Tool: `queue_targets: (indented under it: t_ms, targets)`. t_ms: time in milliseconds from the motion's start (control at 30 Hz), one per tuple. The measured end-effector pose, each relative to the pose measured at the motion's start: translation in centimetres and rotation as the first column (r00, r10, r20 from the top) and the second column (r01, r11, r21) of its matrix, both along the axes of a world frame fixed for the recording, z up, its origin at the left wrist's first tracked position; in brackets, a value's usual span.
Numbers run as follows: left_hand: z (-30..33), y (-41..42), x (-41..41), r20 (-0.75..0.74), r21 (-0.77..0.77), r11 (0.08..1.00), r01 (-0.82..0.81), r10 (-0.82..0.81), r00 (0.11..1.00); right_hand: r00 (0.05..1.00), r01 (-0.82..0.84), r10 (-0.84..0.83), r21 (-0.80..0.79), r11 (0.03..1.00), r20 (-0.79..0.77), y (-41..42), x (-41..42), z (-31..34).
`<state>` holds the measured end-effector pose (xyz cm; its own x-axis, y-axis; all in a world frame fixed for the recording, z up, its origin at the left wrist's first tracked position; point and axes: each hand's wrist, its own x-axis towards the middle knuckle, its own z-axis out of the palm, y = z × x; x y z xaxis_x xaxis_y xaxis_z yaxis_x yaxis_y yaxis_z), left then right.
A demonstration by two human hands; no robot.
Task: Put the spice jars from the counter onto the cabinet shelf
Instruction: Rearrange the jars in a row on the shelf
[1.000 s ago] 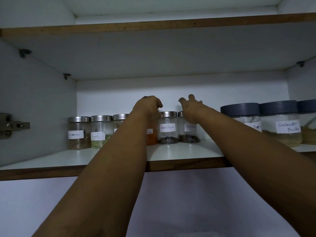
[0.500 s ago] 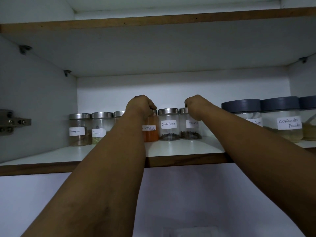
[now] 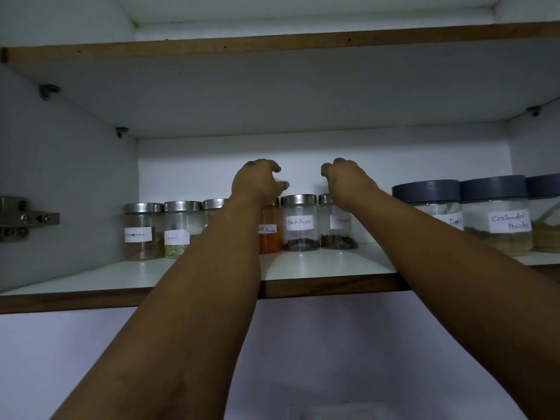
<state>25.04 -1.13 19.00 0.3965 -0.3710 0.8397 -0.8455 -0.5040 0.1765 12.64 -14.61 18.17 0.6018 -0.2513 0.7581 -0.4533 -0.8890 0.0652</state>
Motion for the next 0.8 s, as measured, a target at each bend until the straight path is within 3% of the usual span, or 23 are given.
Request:
queue_targets:
  t_ms: [167, 267, 367, 500, 667, 800]
  targets:
    - [-0.9, -1.0, -2.2, 0.122, -0.030, 0.998, 0.048, -0.044, 0.992, 0.989, -0.014, 0.031, -0.113, 0.994, 0.148, 3.5, -2.0, 0.1]
    - [-1.0, -1.0, -4.0, 0.380, 0.012, 1.000, 0.000, -0.005, 0.925, 0.956, -0.043, 0.114, -0.254, 0.966, 0.270, 4.5, -5.2, 0.4]
    - [-0.7, -0.9, -6.5, 0.482, -0.114, 0.990, 0.088, -0.023, 0.876, 0.931, -0.038, 0.177, -0.398, 0.916, 0.318, 4.1, -9.1, 0.3]
    - [-0.5, -1.5, -10.8, 0.465, -0.081, 0.985, 0.155, -0.100, 0.880, 0.929, 0.002, 0.132, -0.361, 0.932, 0.346, 1.8, -15.0, 0.9]
    - [0.9, -3.8, -17.8, 0.319, -0.025, 0.970, 0.240, -0.220, 0.922, 0.937, 0.036, 0.059, -0.263, 0.964, 0.345, -2.3, -21.0, 1.9]
    - [1.2, -6.6, -23.1, 0.235, 0.177, 0.946, 0.271, -0.308, 0.922, 0.972, 0.061, -0.022, -0.163, 0.985, 0.233, -6.2, -23.9, 1.8]
